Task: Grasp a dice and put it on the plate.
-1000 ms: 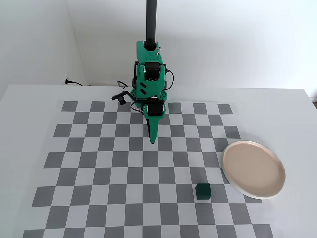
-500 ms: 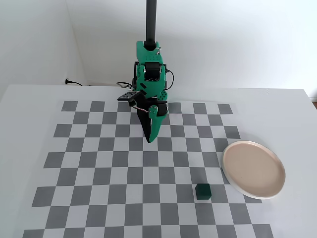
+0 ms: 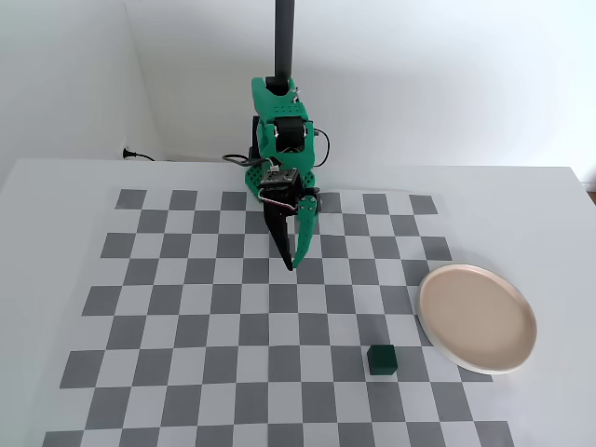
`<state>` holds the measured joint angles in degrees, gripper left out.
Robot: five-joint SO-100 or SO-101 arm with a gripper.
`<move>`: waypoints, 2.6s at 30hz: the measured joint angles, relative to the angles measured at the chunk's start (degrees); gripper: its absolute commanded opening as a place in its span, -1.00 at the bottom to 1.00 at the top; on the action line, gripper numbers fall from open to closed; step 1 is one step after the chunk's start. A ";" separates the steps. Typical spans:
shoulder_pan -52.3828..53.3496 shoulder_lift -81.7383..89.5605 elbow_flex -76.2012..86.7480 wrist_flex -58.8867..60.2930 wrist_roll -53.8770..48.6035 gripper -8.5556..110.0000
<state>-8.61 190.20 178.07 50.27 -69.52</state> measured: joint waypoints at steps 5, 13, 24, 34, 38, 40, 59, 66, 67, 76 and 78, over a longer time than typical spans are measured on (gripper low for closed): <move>-0.26 0.00 0.00 -2.37 -7.91 -0.91; -0.26 0.00 0.00 -4.48 -16.44 -0.76; -3.69 -2.46 -0.79 -7.73 -21.71 -0.59; -4.57 -29.53 -17.75 -13.89 -21.01 -0.41; -5.89 -38.32 -25.05 -14.50 -20.48 -0.42; -6.33 -42.19 -28.39 -14.50 -20.39 -0.42; -12.83 -68.29 -50.89 -11.78 -21.36 -0.39; -15.12 -80.24 -58.80 -13.80 -19.34 -0.39; -15.47 -82.18 -60.21 -13.80 -18.90 -0.39; -16.35 -96.24 -71.10 -13.80 -16.08 -0.40; -16.35 -99.14 -73.39 -13.80 -15.56 -0.40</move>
<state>-24.96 91.05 104.68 36.47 -85.08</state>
